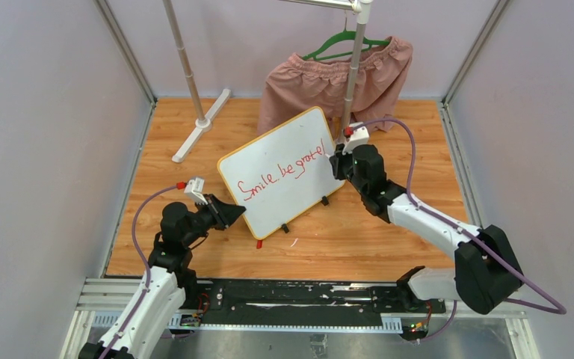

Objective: Write a sentence on the whiteboard

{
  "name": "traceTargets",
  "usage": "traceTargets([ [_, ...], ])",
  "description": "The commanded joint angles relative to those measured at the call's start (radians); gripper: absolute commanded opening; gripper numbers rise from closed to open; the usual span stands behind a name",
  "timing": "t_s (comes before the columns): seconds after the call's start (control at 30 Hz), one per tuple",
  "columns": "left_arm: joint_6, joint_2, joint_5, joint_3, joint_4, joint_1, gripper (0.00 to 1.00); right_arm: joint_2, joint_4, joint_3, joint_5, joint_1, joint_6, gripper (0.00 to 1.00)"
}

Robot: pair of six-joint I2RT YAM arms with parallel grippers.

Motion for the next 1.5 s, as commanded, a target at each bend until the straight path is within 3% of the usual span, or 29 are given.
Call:
traceTargets([
  [0.0,0.003,0.002,-0.006,0.018,-0.042,-0.005,0.0,-0.029,-0.032,-0.028,0.003,0.003,0.016,0.0],
  [0.53,0.002,-0.002,-0.006,0.019,-0.042,-0.008,0.0,-0.102,-0.066,0.027,0.01,0.014,-0.002,0.0],
  [1.47,0.003,-0.004,0.0,0.018,-0.045,-0.008,0.0,0.001,-0.044,0.097,-0.012,0.015,-0.01,0.0],
])
